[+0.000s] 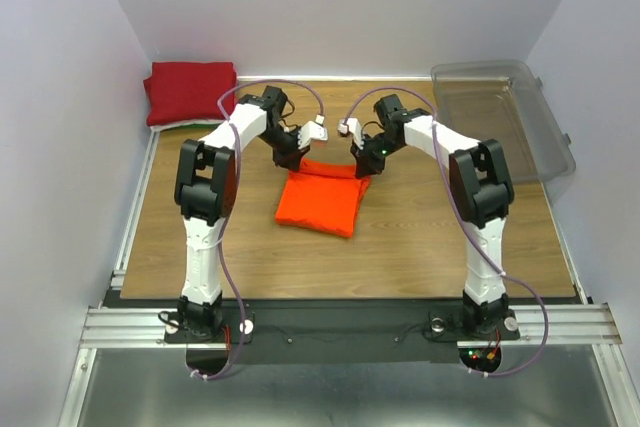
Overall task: Fold and stack the t-shirts
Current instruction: Fold the tshirt
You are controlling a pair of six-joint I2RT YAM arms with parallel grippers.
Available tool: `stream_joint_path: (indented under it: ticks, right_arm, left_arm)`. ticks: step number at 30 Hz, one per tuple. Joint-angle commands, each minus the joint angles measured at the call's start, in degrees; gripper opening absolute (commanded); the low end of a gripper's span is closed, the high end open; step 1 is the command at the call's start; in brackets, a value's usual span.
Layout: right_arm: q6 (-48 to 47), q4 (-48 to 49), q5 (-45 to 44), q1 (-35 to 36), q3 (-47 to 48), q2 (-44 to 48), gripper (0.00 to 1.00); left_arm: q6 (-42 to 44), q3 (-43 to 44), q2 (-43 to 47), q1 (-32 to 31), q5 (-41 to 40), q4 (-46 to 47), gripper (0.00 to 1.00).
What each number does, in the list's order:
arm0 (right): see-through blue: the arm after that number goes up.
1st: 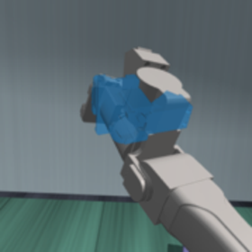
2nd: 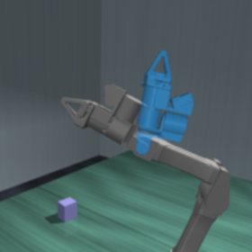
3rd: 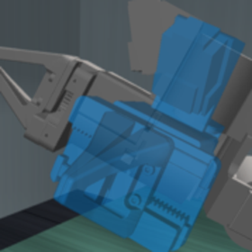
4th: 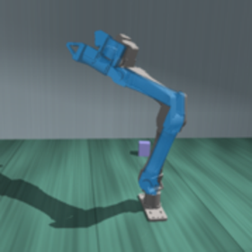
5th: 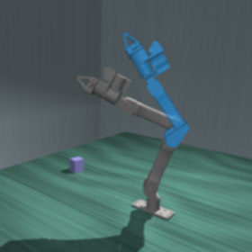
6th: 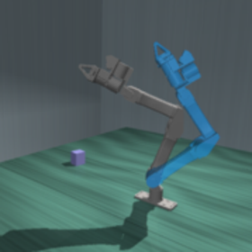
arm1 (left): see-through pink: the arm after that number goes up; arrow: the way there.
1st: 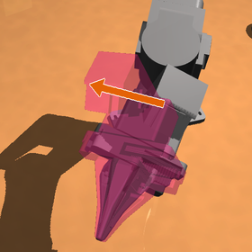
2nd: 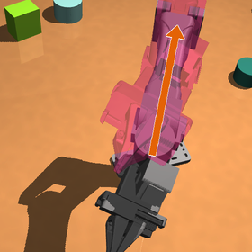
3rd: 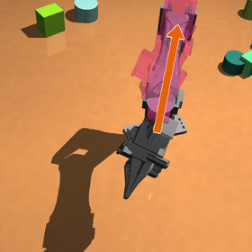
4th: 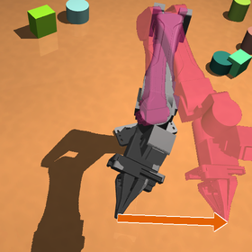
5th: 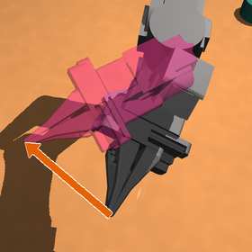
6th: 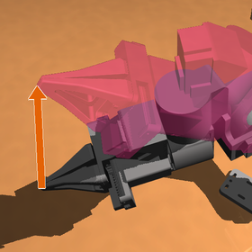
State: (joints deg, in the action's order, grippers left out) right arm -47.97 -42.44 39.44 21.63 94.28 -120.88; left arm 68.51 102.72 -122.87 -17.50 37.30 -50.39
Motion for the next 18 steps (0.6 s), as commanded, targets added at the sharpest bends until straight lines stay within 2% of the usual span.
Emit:
stream_joint_path:
  ticks: [1,5,9,13,16,18]
  right_arm:
    - [-1.8,-1.4,-0.9,-2.1,4.4,-3.9,0.01]
    - [-1.3,-1.3,-0.5,-1.9,3.7,-5.9,0.01]
    - [-0.6,-1.3,0.3,-1.5,-3.4,-2.4,0.01]
    - [0.0,-1.2,1.7,0.9,-13.6,7.6,0.01]
    - [1.8,-0.5,3.2,1.1,-19.3,13.5,0.01]
    - [2.9,-0.4,2.7,1.0,-20.3,15.1,0.01]
  left_arm:
    - [-2.2,3.3,-1.7,0.6,0.6,-0.2,0.12]
    - [-3.6,-0.2,-1.8,0.6,2.9,0.8,0.12]
    - [-4.7,-10.9,5.7,-0.2,4.3,3.1,0.11]
    - [-5.8,-23.8,15.9,-1.7,6.7,2.8,0.1]
    - [-8.1,-30.4,22.6,-3.2,7.9,3.7,0.09]
    - [-9.5,-31.8,24.9,-3.3,8.4,4.7,0.09]
